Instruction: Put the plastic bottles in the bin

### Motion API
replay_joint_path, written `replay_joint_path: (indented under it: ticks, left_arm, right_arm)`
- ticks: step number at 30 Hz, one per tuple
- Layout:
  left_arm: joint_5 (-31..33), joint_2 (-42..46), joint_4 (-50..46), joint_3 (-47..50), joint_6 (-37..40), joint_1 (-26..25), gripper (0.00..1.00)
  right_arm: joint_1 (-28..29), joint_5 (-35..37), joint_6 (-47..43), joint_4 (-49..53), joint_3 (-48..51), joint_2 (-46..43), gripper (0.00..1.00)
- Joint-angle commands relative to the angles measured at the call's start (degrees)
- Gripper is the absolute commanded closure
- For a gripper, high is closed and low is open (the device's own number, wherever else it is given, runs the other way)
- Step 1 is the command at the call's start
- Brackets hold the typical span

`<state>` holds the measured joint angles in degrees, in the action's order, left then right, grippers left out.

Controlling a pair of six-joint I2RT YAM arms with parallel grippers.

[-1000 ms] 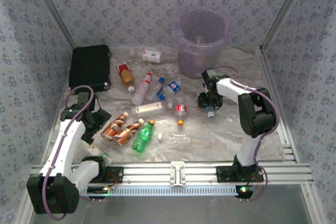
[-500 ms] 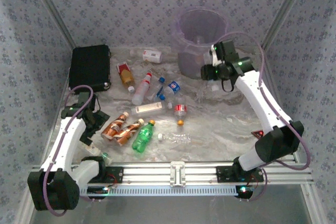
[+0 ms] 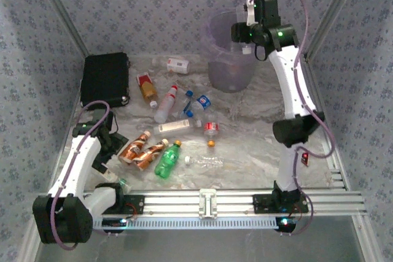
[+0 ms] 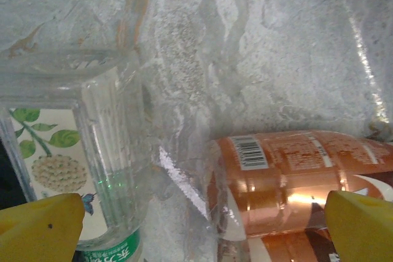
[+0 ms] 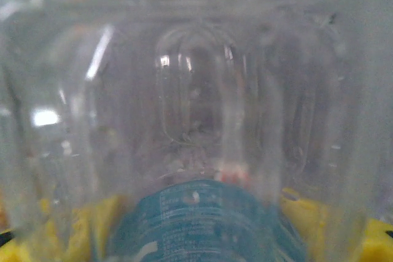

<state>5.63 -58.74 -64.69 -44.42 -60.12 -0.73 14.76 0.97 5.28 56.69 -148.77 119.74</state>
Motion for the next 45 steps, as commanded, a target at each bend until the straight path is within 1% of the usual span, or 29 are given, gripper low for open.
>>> replay_joint_path:
  ticks: [1,3,7,9,12,16,19,20,27,35,42,45]
  left_arm:
    - [0.7,-0.7,-4.5,-1.8,-2.0,0.4,0.00]
    - [0.6,-0.8,-4.8,-1.9,-3.0,0.5,0.00]
    - [0.9,-1.2,-6.4,-2.6,-3.7,0.6,0.00]
    - [1.3,-1.6,-8.0,-3.1,-3.5,0.7,0.00]
    - [1.4,-2.2,-11.4,-3.4,-3.4,1.1,0.00]
    - [-0.7,-1.6,-14.1,-2.2,-5.0,1.9,0.00]
    - [-0.7,-2.0,-16.1,-1.6,-6.3,2.5,0.00]
    - [-0.7,-2.1,-16.5,-1.5,-6.6,2.6,0.00]
    - [-0.3,-4.2,-19.0,-1.9,-9.2,3.7,0.00]
    - [-3.1,-5.4,-19.6,1.1,-12.1,4.0,0.00]
    - [-2.9,-6.9,-19.6,3.5,-13.0,4.0,0.00]
    - [-3.9,-7.8,-17.6,5.7,-13.4,4.0,0.00]
  right_arm:
    - [-2.3,-2.9,0.6,4.1,-9.6,8.5,0.48]
    - [-3.2,-3.9,1.6,1.0,-9.0,10.5,0.48]
    - [-3.6,-4.6,1.8,-5.0,-4.1,12.3,0.47]
    - [-3.7,-5.2,1.8,-5.1,-4.6,14.4,0.45]
    - [-3.7,-5.7,1.6,-4.7,-5.0,16.6,0.39]
    - [-3.9,-6.9,1.0,-5.2,-5.0,18.3,0.18]
    - [-4.0,-8.2,0.1,-6.0,-5.2,18.7,0.04]
    - [-4.0,-8.6,-0.3,-6.2,-5.3,18.8,0.01]
    - [-4.0,-10.8,-2.4,-7.3,-9.2,18.1,0.00]
    - [-3.6,-12.5,-1.6,-13.7,-9.5,11.9,0.00]
    - [-2.7,-12.2,-3.1,-14.7,-9.0,5.7,0.00]
    - [-2.7,-12.7,-3.5,-14.1,-8.2,3.2,0.00]
